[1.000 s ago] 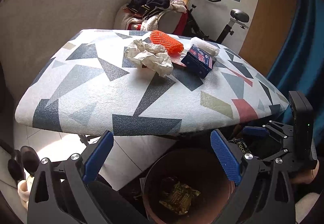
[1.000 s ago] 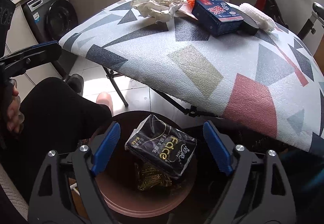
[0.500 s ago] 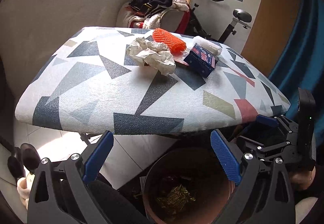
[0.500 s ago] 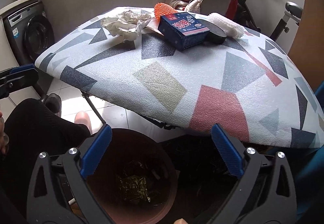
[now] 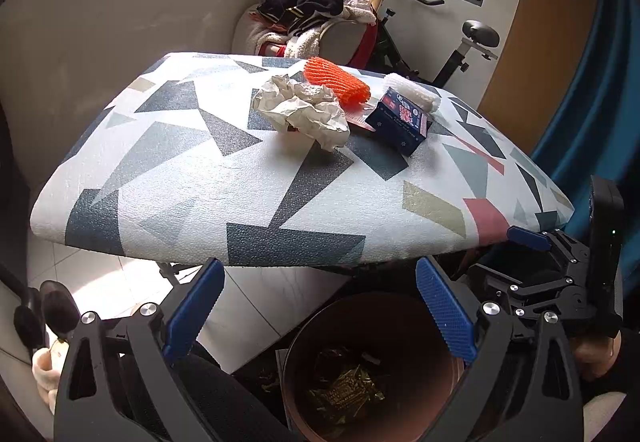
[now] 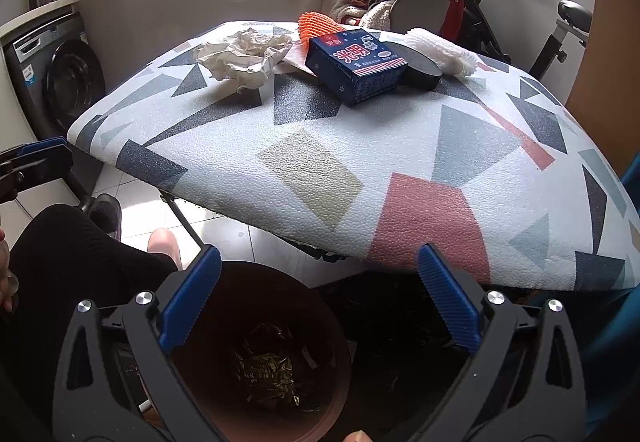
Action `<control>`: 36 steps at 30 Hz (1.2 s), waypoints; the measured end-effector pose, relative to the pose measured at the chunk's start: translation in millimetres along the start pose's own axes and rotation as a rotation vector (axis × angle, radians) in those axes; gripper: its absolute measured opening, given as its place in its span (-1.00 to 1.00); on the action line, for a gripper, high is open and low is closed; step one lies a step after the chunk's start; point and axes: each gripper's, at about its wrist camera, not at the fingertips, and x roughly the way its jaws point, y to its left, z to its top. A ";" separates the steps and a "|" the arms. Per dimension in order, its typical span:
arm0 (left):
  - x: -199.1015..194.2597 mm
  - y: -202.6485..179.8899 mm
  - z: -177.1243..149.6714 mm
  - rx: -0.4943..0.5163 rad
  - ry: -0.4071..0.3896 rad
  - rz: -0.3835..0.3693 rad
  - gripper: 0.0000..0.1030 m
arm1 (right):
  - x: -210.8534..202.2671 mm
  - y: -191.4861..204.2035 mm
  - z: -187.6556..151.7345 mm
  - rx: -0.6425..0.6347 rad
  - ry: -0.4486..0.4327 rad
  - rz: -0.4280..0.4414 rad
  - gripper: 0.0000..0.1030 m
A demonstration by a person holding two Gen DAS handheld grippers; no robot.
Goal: Collect trash
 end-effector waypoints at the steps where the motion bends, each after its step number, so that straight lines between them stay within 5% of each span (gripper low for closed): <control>1: -0.2 0.0 -0.1 0.000 0.000 0.001 0.83 | -0.1 -0.1 0.0 0.000 0.000 0.000 0.88; 7: -12.8 9.8 6.1 -0.060 -0.054 0.012 0.83 | -9.6 -6.8 10.4 -0.001 -0.043 0.022 0.88; 15: -7.8 42.8 37.5 -0.255 -0.076 -0.053 0.83 | 11.6 -25.5 75.8 -0.245 -0.081 -0.024 0.89; 26: 21.2 57.5 65.0 -0.272 -0.078 -0.035 0.83 | 117.2 -34.5 173.3 -0.433 -0.012 0.010 0.89; 32: 32.9 67.5 61.4 -0.275 -0.041 -0.016 0.83 | 148.1 -29.9 188.6 -0.452 0.023 0.047 0.86; 36: 36.6 71.4 60.0 -0.285 -0.034 -0.014 0.83 | 141.8 -32.2 185.9 -0.399 0.005 0.074 0.63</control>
